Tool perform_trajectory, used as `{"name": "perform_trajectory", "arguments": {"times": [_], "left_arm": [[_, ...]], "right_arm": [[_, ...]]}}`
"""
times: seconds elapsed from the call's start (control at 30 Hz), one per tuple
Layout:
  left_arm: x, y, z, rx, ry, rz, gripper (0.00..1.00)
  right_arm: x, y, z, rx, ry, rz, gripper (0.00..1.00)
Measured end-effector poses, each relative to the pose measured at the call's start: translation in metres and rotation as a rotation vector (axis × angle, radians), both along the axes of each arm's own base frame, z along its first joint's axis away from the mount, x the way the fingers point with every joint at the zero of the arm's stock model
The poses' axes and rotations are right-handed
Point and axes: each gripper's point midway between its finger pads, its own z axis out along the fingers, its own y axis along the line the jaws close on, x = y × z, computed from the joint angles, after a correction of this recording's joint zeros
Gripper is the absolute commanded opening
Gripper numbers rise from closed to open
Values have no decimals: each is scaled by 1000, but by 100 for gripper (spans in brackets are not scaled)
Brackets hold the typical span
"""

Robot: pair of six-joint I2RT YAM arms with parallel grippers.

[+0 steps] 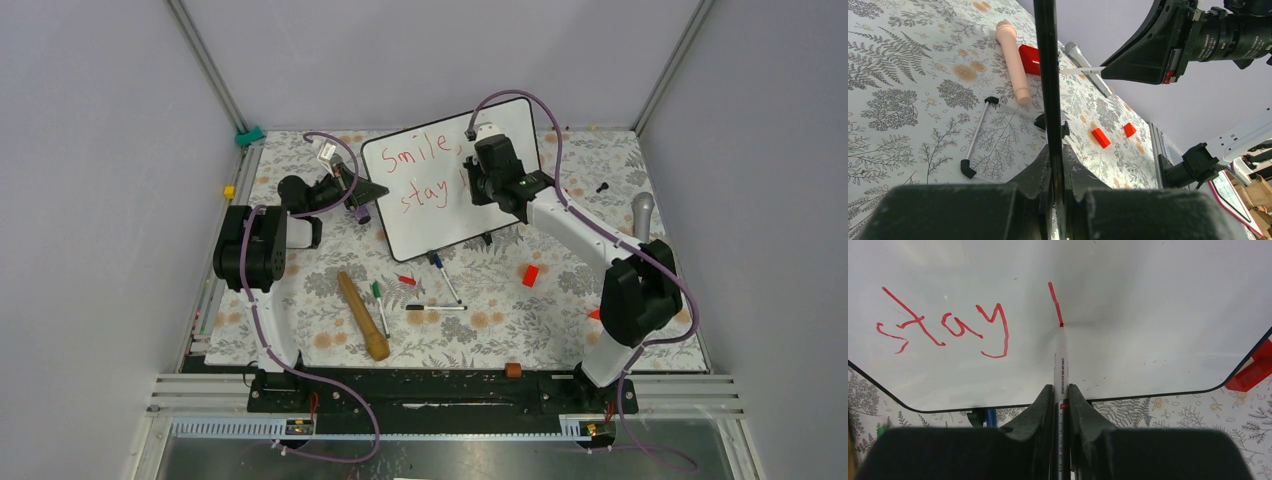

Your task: Write a sentence on the whiteboard

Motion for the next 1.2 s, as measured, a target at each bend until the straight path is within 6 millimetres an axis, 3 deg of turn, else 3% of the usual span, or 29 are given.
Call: {"name": "perform_trajectory", "arguments": {"times": [1.2], "left_arm": [[0,0,0,0,1,2,0]], "right_arm": [[3,1,4,-24,10,10,0]]}}
